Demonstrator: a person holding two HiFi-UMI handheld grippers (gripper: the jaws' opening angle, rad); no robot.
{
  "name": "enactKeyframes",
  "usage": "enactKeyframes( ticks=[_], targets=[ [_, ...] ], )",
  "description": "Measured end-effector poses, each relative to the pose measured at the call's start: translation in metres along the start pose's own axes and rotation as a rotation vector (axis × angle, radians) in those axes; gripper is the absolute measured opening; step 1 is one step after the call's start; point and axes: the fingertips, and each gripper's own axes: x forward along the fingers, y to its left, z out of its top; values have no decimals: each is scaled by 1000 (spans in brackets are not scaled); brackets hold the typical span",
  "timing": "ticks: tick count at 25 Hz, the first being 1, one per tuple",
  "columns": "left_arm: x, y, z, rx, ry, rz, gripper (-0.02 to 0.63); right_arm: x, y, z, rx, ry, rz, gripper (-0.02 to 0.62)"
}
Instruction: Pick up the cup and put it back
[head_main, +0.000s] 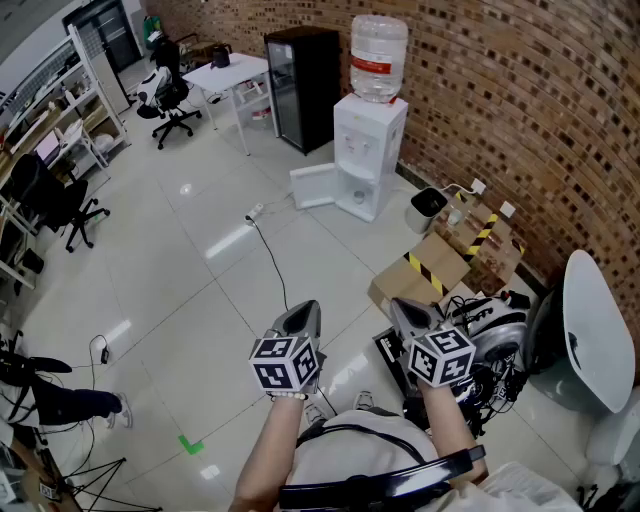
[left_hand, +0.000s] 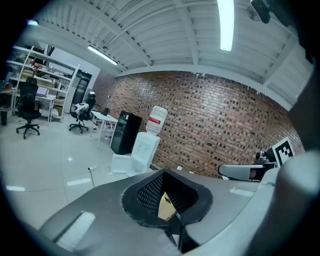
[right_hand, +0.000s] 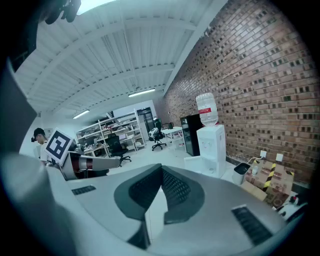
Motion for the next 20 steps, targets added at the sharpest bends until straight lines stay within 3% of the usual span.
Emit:
enactKeyframes(
  ticks=[13,20],
  targets=[
    [25,-3,-2,-9,14,20,0,2,-33,4,40,-33,-8,9],
    [37,0,-14,-21,31,50,0,11,-51,-3,64,-43,31,15]
  ],
)
